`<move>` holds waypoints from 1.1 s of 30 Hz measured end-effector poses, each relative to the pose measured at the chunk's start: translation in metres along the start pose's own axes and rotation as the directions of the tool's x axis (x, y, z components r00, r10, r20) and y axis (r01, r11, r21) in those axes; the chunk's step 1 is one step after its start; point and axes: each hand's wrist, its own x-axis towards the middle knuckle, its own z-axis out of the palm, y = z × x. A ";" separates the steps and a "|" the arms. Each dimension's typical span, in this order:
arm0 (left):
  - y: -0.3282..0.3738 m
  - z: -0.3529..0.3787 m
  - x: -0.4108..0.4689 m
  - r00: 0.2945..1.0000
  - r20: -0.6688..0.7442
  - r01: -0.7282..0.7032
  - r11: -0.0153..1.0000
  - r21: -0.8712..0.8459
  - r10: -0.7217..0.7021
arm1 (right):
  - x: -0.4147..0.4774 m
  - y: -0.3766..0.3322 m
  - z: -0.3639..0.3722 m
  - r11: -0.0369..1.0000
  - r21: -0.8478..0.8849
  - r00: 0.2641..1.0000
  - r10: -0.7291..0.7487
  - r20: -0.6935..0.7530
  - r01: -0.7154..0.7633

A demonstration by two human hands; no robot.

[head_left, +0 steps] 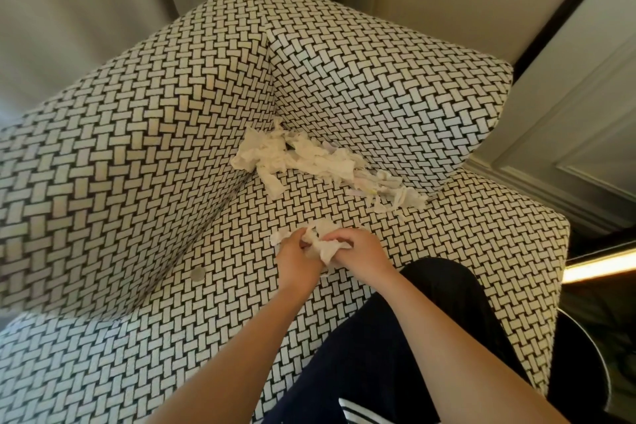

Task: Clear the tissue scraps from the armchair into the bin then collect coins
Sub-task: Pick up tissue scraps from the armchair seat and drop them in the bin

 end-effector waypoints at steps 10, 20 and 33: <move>-0.016 -0.029 -0.002 0.973 -0.223 -0.046 0.996 0.082 0.063 | 0.007 0.006 -0.007 0.994 0.018 0.963 0.108 -0.247 -0.107; -0.027 -0.041 0.026 0.977 -0.078 -0.118 0.812 0.572 0.197 | 0.004 0.005 -0.009 0.971 0.179 0.943 0.200 -0.267 -0.156; -0.068 -0.067 0.016 0.811 0.149 -0.487 0.513 0.707 0.566 | -0.001 0.006 0.007 0.968 -0.249 0.995 0.000 -0.104 -0.026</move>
